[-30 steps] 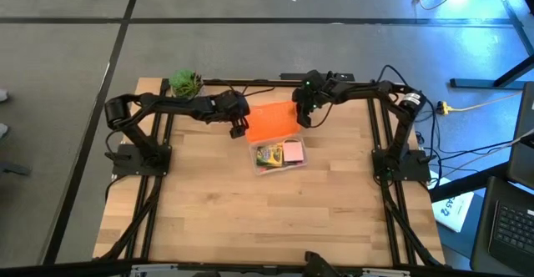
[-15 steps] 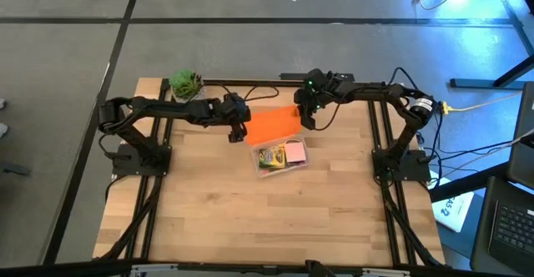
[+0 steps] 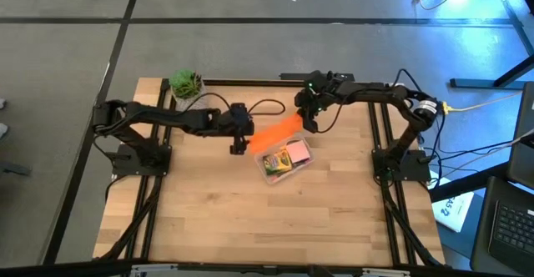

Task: Pack school essentials
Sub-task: Close the orange supply box

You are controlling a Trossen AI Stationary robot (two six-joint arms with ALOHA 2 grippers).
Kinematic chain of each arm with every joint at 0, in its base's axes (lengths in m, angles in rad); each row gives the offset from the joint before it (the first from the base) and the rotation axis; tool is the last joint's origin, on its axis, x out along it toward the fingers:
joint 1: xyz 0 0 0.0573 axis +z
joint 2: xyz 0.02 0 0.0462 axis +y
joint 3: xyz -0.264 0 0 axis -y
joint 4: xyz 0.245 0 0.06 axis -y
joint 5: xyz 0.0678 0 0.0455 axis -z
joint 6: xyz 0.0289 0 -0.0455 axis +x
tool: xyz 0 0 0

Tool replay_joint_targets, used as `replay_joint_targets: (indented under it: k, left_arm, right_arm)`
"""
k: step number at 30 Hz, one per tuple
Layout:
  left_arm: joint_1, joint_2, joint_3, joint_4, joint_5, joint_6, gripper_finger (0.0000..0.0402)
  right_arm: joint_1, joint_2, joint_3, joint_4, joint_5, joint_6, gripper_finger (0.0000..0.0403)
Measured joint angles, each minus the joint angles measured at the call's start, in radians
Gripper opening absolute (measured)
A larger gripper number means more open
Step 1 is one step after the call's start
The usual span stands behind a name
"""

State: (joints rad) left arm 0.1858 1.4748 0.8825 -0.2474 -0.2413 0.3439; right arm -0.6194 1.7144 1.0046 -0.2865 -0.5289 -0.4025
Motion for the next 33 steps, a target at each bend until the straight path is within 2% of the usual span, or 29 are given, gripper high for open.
replay_joint_targets:
  k: [8,14,19,23,26,33]
  left_arm:
    - [-0.108,-0.001,0.000,0.029,0.000,-0.018,0.0400]
    - [-0.170,-0.001,0.000,0.035,0.000,-0.176,0.0400]
    - [-0.202,-0.020,0.023,0.032,-0.004,-0.367,0.0400]
    - [-0.233,-0.030,0.105,0.033,-0.006,-0.420,0.0400]
    - [-0.264,-0.020,0.160,0.042,-0.006,-0.420,0.0400]
    - [-0.270,0.016,0.160,0.030,-0.015,-0.428,0.0400]
  right_arm:
    - [0.003,-0.072,0.000,-0.070,0.009,-0.001,0.0007]
    - [0.003,-0.133,0.000,-0.134,0.012,-0.002,0.0007]
    - [0.030,-0.265,0.000,-0.189,0.044,0.000,0.0007]
    - [0.113,-0.394,0.000,-0.275,0.157,0.022,0.0007]
    - [0.200,-0.455,0.000,-0.304,0.170,0.064,0.0007]
    - [0.401,-0.443,0.000,-0.300,0.326,0.181,0.0007]
